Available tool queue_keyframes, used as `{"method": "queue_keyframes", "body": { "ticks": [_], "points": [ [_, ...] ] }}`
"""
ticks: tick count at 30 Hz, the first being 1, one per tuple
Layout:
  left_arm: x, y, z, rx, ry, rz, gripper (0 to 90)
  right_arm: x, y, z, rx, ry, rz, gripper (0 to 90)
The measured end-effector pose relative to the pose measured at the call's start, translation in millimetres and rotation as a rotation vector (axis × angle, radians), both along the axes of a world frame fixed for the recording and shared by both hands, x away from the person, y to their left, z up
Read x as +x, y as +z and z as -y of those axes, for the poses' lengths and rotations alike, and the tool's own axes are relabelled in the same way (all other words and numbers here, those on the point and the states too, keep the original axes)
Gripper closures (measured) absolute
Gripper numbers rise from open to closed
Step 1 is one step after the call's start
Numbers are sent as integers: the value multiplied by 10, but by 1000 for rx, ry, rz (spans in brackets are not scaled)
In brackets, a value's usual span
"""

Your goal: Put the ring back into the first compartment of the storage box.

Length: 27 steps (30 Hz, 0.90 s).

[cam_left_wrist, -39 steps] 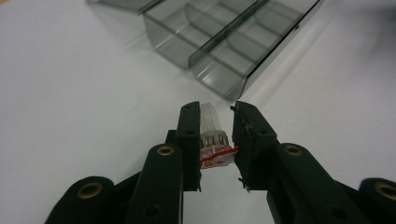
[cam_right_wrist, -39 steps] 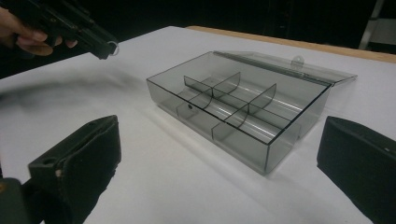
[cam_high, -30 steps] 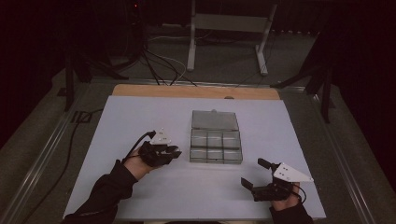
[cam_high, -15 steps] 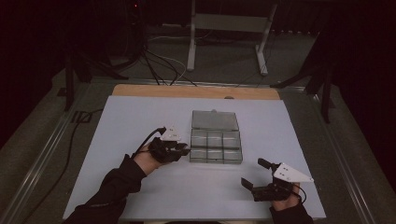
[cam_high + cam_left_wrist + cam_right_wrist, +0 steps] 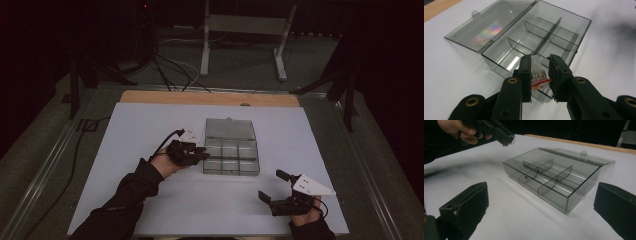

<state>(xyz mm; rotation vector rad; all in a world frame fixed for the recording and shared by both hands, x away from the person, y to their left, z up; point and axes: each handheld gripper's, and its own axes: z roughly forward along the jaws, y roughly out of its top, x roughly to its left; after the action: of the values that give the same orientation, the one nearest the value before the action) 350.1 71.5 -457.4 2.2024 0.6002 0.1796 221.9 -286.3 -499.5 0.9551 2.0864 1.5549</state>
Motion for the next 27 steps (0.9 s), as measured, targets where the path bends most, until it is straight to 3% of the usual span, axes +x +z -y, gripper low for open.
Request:
{"method": "queue_keyframes", "body": {
  "ticks": [12,27],
  "points": [
    [159,21,126,-13,-8,-1,742,-2,-1,0,2,3,-1,0],
    [326,-99,232,-19,-11,-27,742,-3,-2,3,4,7,-4,0]
  ]
}}
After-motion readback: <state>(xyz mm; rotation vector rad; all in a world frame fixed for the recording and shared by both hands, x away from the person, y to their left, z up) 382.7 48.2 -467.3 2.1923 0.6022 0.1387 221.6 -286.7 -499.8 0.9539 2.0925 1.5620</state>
